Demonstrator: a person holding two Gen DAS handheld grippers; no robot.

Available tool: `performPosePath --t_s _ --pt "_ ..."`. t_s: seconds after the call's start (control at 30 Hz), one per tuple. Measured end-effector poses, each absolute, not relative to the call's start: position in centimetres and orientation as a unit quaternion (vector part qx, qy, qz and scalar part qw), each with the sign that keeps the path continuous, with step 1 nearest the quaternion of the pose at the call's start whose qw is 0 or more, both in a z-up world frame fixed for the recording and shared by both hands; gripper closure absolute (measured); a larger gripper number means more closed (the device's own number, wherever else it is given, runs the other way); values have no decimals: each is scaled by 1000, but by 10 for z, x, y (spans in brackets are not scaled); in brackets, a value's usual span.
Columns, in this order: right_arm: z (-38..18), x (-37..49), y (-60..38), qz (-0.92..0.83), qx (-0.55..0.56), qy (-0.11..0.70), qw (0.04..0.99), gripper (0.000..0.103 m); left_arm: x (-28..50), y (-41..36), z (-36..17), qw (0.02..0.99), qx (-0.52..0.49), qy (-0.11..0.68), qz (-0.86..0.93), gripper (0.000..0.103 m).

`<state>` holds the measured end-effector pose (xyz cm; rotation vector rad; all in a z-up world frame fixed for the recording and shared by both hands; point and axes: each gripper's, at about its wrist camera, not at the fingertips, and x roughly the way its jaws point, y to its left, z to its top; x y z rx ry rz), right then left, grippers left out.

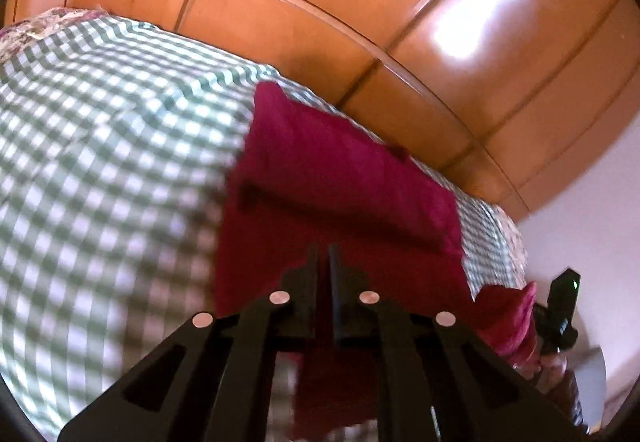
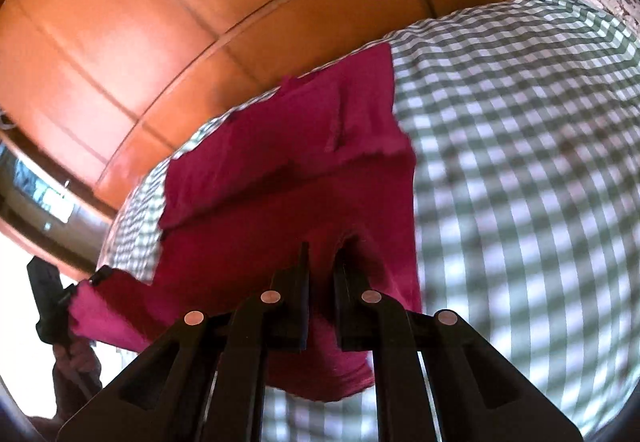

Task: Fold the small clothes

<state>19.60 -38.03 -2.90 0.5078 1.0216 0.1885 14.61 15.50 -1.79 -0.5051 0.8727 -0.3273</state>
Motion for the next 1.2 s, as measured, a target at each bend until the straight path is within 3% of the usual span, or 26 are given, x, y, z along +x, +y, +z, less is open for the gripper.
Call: performPosePath --t_s 0.03,0.07,0.1,0.13,0.2,0.23,0.43,0.6,0.63,0.67,0.73,0.77,0.8,0.83,0.93,1.2 --pt "-30 201 -383 85 245 482 837 94 158 155 -19 865 -240 416 -146 95" --pt "-31 207 -384 84 253 480 836 91 167 157 -19 868 -239 416 -128 71" --pt "-30 213 -388 85 264 477 834 78 175 161 -19 871 -240 415 -110 54" --pt "-29 215 -391 87 275 472 833 54 179 168 -19 873 -248 409 -93 33" --pt "-21 209 -397 71 284 448 845 19 183 181 -24 869 -270 407 -82 32" --pt "-18 205 -400 67 281 440 850 17 182 190 -28 866 -277 408 -78 31" --pt "-31 162 -412 59 246 467 847 15 149 203 -60 851 -282 429 -107 28" --pt "-52 150 -384 65 167 486 855 15 126 173 -81 848 -225 459 -141 26" --pt "-57 154 -379 63 156 489 856 18 128 164 -84 849 -208 463 -148 29" --pt "-63 159 -371 62 140 493 856 22 131 158 -86 850 -198 464 -149 39" --pt "-70 165 -362 62 126 503 853 53 138 148 -90 847 -192 471 -152 59" --pt "-71 167 -358 59 118 503 854 59 140 145 -91 847 -188 475 -147 74" --pt "-70 169 -354 60 112 502 856 71 141 142 -90 848 -178 478 -143 81" --pt "-68 169 -352 60 108 501 856 75 139 139 -88 850 -171 477 -146 85" --pt "-60 160 -351 68 103 497 859 80 128 144 -83 849 -175 473 -159 90" --pt "-47 98 -362 97 96 522 842 81 56 150 -82 828 -186 493 -191 90"
